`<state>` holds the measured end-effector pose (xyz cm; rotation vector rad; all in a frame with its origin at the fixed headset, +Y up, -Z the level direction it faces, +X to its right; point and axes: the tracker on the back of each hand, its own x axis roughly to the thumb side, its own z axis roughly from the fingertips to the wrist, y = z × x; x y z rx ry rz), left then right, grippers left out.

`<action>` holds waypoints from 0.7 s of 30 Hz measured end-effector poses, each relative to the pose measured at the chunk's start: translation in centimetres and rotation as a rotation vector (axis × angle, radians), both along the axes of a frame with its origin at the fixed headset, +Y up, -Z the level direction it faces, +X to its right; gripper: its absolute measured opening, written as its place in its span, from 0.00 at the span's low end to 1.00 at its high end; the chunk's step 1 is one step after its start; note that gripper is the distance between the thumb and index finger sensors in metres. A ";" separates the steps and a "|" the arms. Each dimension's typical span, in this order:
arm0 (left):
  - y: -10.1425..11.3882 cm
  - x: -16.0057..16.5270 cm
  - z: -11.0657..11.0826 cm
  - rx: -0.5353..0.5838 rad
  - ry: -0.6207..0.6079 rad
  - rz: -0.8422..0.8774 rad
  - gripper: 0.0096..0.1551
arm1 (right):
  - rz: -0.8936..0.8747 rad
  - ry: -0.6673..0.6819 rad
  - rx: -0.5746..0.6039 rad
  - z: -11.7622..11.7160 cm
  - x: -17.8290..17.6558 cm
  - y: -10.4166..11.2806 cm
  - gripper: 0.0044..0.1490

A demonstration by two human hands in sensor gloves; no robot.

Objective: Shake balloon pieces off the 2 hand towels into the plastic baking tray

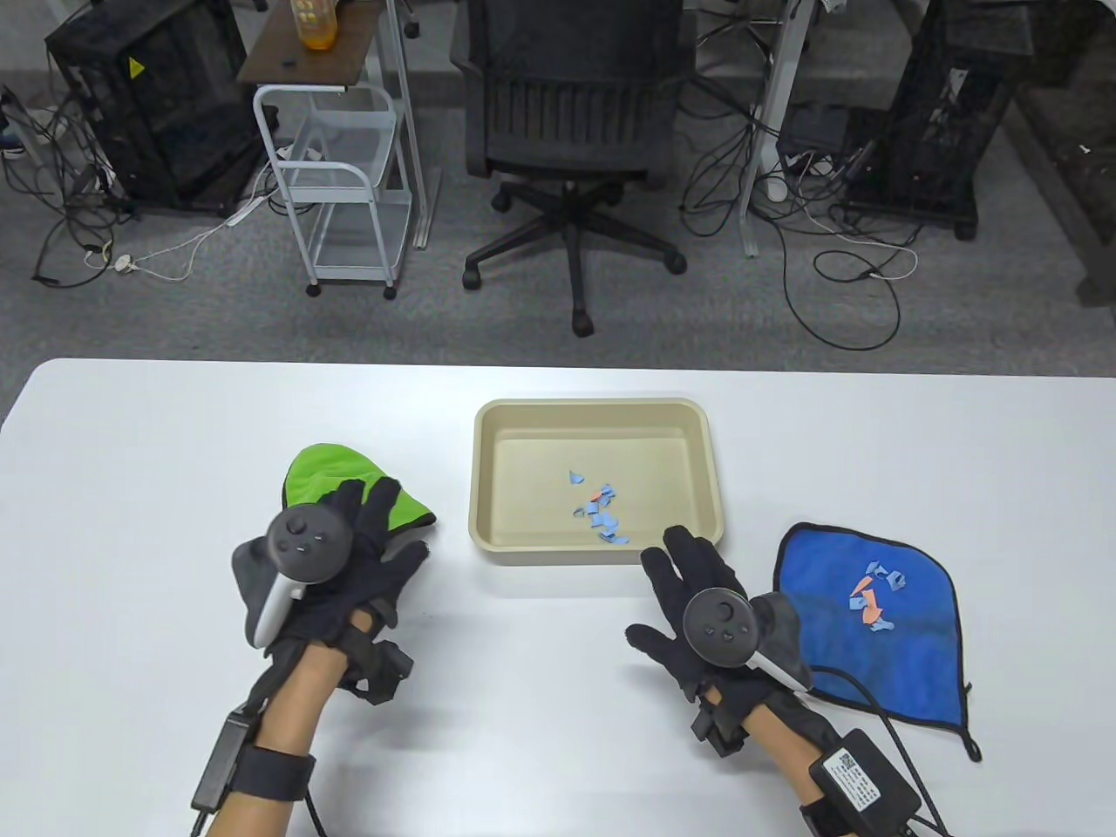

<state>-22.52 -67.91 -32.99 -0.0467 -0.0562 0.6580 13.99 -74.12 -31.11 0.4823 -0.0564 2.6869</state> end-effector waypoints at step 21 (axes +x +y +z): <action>-7.9 10.1 1.9 -0.133 -0.264 -0.108 0.50 | 0.045 0.020 0.046 0.0 -0.5 -0.2 0.51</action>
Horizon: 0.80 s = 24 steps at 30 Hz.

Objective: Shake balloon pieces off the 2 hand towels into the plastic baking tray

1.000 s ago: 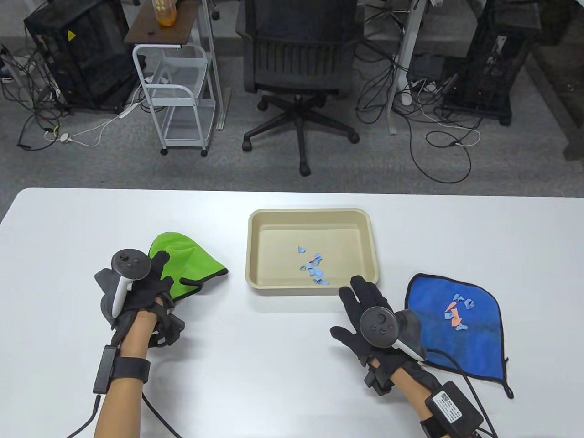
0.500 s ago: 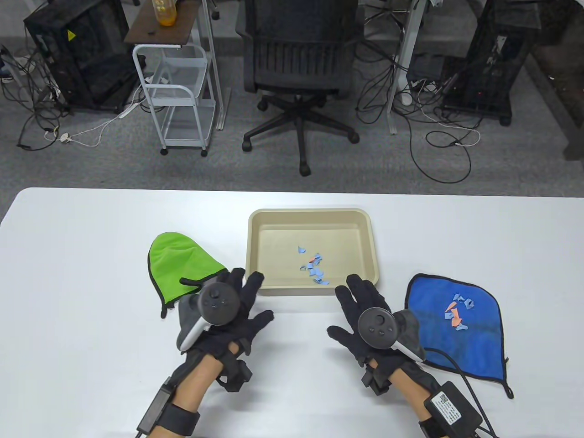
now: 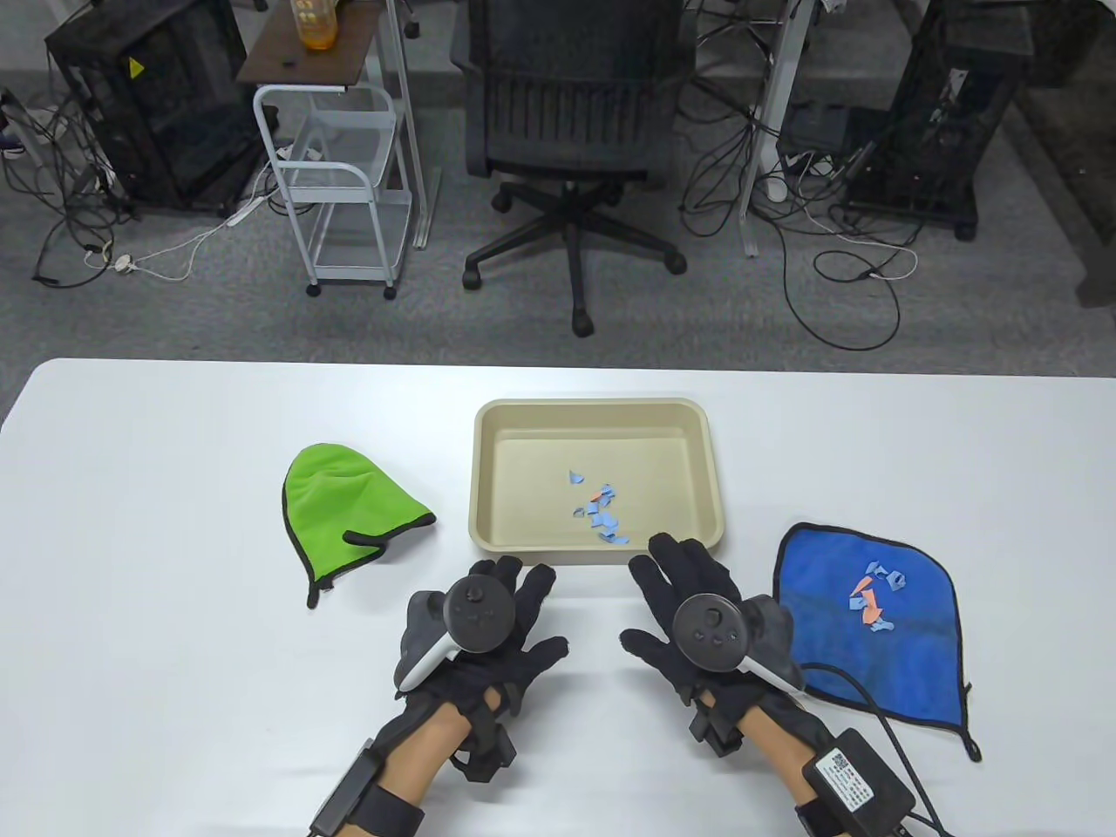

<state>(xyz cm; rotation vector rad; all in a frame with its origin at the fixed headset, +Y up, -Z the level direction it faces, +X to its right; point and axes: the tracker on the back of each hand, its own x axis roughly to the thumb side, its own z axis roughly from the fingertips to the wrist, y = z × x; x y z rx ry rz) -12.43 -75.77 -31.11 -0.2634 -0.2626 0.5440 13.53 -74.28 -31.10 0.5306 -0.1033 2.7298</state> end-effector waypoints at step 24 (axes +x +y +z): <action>0.6 -1.8 -0.1 0.020 0.056 -0.008 0.50 | 0.236 -0.506 -0.352 -4.9 20.6 -2.6 0.56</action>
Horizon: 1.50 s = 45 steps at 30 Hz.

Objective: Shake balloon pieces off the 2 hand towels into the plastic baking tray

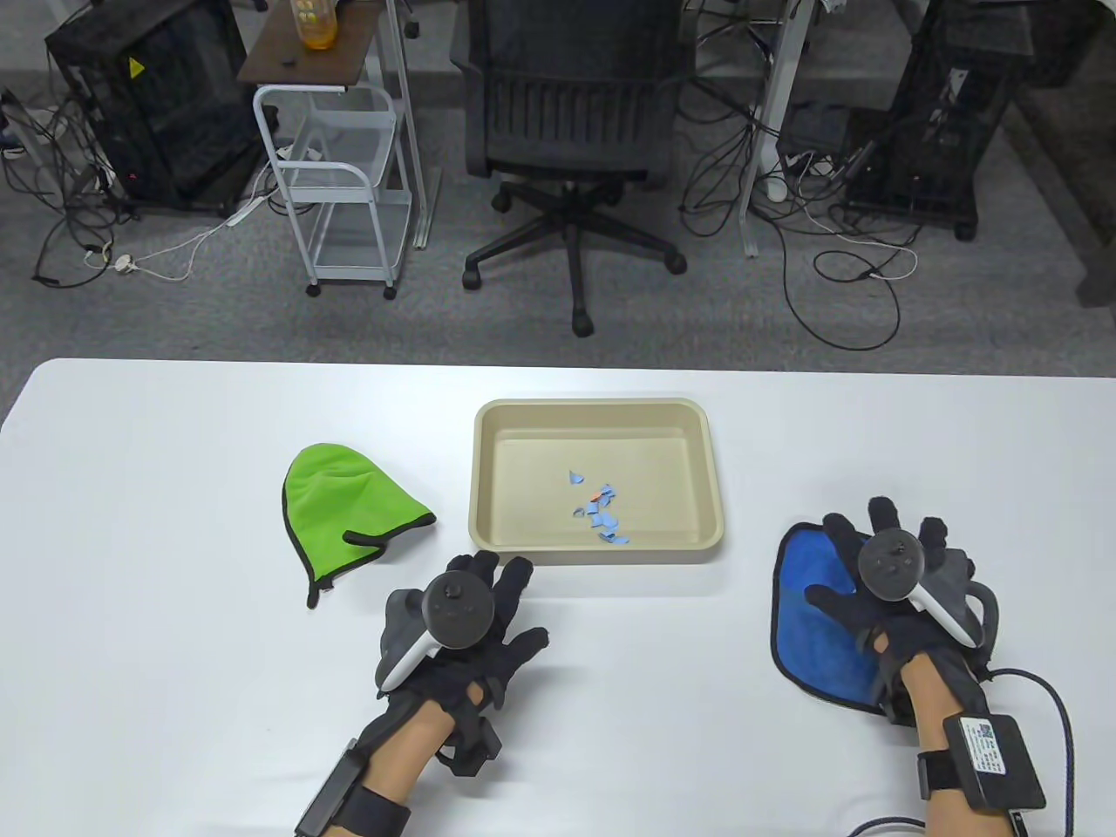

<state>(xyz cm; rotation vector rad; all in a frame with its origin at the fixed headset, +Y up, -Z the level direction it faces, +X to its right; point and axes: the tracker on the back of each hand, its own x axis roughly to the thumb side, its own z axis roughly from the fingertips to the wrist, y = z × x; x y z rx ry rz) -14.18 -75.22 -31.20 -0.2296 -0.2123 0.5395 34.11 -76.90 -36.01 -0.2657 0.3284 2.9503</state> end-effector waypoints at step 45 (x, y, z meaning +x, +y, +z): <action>0.3 -0.8 0.0 -0.006 0.024 -0.020 0.50 | 0.036 0.257 -0.333 2.0 -22.3 -5.4 0.55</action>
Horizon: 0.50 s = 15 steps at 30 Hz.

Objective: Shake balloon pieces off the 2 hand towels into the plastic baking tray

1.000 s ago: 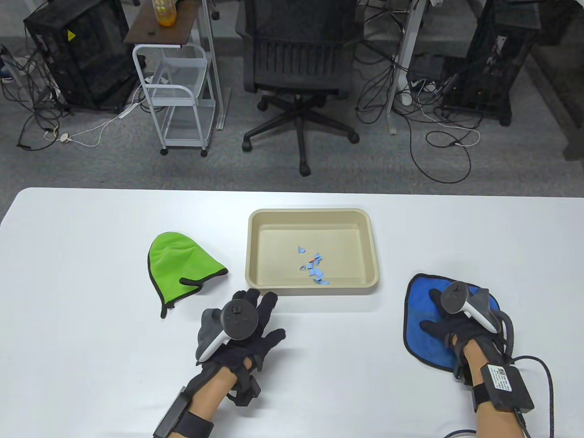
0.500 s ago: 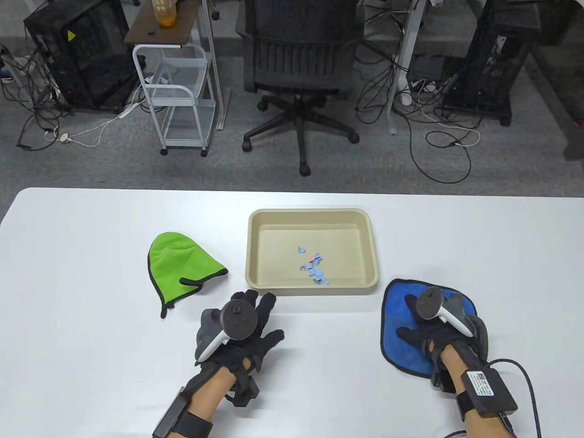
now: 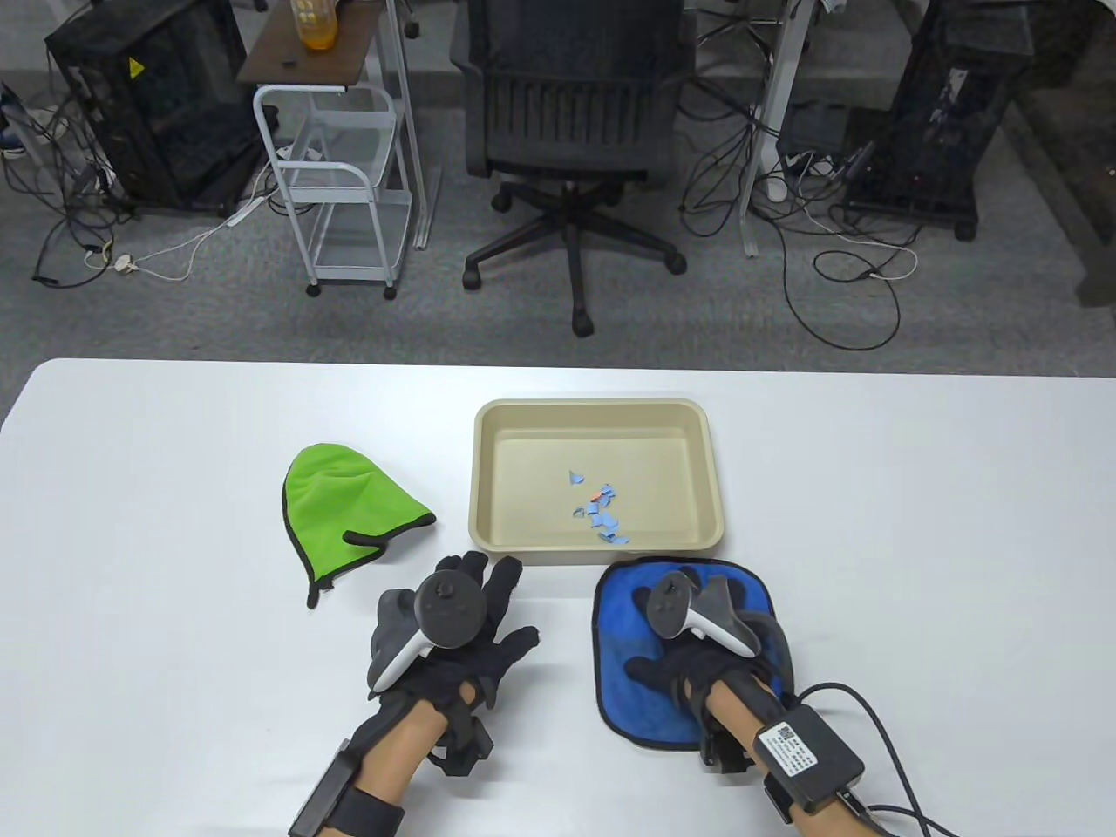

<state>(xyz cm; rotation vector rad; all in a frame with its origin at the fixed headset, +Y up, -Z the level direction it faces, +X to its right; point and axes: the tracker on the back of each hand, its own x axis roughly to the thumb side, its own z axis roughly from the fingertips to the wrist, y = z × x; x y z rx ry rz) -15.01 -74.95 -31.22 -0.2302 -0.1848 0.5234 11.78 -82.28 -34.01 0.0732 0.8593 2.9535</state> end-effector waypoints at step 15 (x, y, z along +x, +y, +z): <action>-0.1 -0.3 -0.1 -0.019 0.014 -0.005 0.50 | -0.002 0.034 0.022 1.0 -6.0 0.0 0.55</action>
